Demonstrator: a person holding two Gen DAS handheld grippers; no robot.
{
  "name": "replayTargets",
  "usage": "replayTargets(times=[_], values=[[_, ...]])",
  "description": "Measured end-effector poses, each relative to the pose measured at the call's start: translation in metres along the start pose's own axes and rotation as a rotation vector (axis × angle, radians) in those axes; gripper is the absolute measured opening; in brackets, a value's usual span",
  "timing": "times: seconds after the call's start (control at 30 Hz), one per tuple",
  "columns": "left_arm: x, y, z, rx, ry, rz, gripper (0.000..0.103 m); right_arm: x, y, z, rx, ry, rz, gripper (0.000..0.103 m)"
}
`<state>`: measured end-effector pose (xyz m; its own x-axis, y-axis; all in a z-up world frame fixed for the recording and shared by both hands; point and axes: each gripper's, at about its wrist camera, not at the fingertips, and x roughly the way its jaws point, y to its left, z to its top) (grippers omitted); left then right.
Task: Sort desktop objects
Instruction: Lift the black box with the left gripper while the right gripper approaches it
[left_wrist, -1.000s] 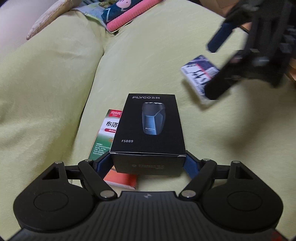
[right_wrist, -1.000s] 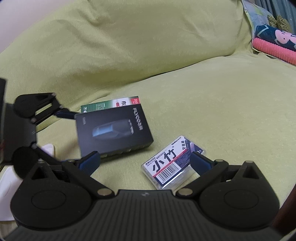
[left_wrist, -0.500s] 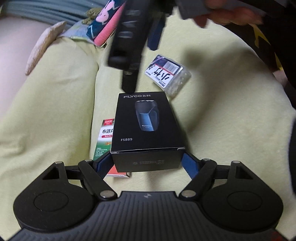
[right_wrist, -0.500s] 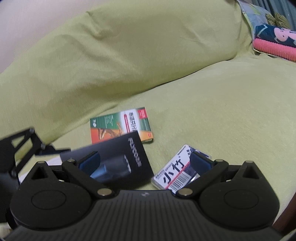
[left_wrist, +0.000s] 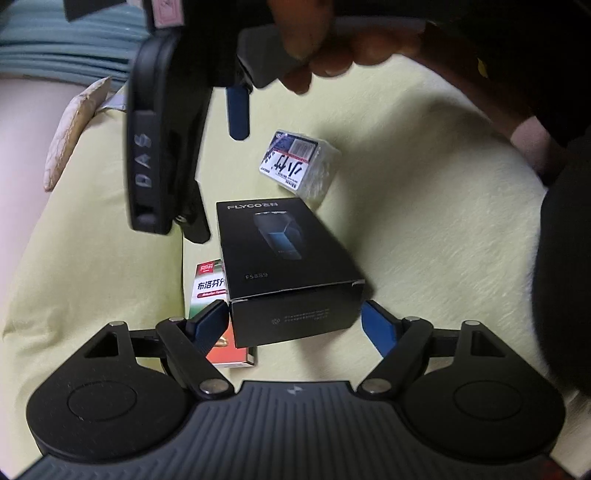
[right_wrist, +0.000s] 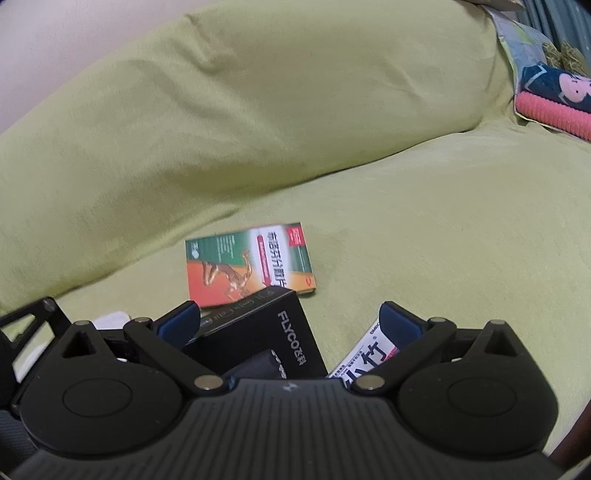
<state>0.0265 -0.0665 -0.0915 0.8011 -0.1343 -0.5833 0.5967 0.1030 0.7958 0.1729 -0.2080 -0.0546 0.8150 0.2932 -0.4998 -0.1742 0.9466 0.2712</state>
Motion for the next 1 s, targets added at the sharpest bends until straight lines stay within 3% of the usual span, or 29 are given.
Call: replayTargets(times=[0.23,0.37,0.5,0.63,1.0], values=[[-0.013,0.014,0.003,-0.157,-0.040,-0.081,0.084,-0.002,-0.001,-0.004,-0.020,0.018,-0.019,0.102],[-0.030,0.029,-0.003,-0.351,-0.060,-0.127,0.090,-0.007,-0.004,-0.008,-0.014,0.022,-0.025,0.102],[-0.028,0.050,-0.009,-0.589,-0.059,-0.170,0.090,-0.010,-0.004,-0.014,-0.019,0.033,-0.024,0.102],[-0.020,0.060,-0.007,-0.698,-0.044,-0.203,0.089,-0.011,-0.005,-0.014,-0.020,0.035,-0.023,0.102],[0.003,0.068,-0.001,-0.792,0.005,-0.238,0.057,-0.029,-0.022,-0.012,0.012,0.046,-0.036,0.102]])
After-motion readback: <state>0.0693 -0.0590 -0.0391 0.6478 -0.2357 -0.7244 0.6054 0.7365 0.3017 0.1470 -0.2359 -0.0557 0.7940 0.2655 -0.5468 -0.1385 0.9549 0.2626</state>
